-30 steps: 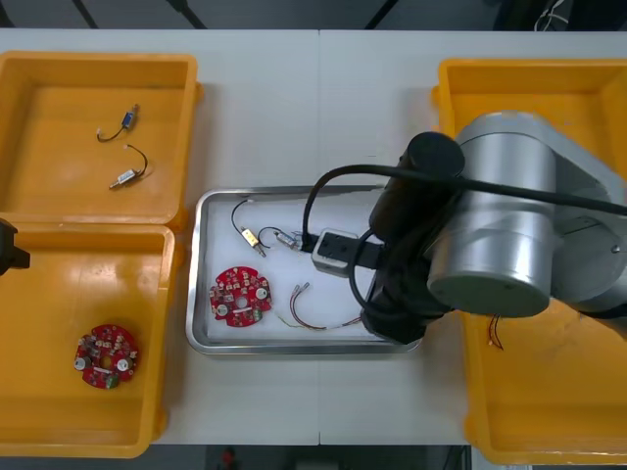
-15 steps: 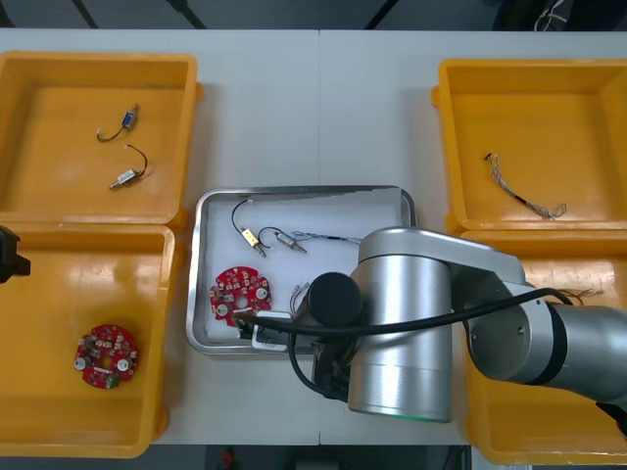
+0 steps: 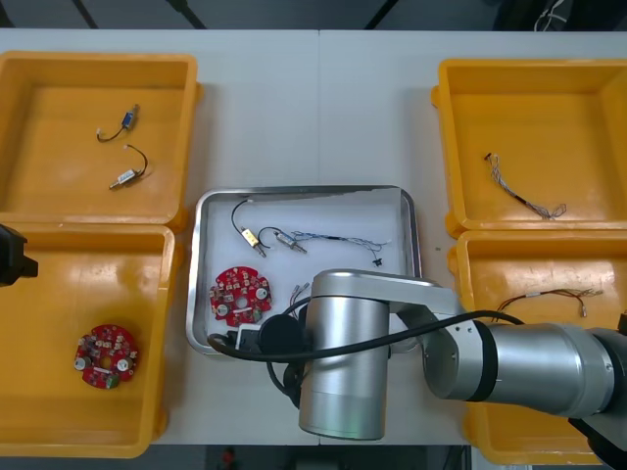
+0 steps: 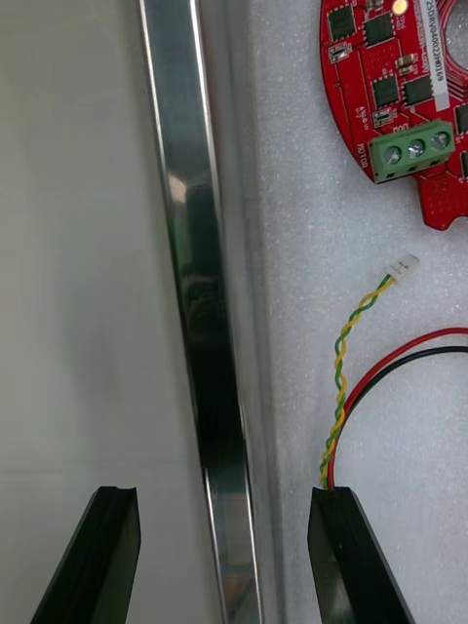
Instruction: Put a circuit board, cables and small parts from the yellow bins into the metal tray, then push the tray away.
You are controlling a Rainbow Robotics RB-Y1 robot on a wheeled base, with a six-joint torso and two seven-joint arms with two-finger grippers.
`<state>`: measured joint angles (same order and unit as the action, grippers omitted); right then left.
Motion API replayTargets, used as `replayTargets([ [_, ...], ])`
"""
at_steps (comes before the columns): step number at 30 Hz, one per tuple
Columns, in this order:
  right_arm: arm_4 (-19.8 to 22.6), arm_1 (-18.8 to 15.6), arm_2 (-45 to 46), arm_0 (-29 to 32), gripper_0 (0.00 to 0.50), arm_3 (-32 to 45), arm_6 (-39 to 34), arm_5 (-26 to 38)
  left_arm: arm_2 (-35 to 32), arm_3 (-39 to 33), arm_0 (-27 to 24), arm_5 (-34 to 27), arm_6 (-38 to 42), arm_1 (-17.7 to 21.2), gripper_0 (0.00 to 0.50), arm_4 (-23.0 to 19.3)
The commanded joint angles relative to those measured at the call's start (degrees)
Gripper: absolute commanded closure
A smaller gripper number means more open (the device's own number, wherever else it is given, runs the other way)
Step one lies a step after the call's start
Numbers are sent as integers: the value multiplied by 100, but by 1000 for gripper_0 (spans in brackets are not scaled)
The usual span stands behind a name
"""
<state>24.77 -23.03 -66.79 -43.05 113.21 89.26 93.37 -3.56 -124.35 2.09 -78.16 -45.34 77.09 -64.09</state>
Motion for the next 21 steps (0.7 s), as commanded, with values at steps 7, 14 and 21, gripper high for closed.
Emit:
replayTargets([
  [7, -174, 308, -238, -168, 0, -221, 198, -187, -180, -134, 46, -50, -352, -28, 0, 63],
  [14, -174, 308, -247, -160, 468, -221, 171, -187, -180, -134, 46, -50, -352, -28, 0, 63],
  [21, -113, 194, -238, -177, 500, -221, 136, -187, -180, -134, 46, -50, -352, -28, 0, 63],
])
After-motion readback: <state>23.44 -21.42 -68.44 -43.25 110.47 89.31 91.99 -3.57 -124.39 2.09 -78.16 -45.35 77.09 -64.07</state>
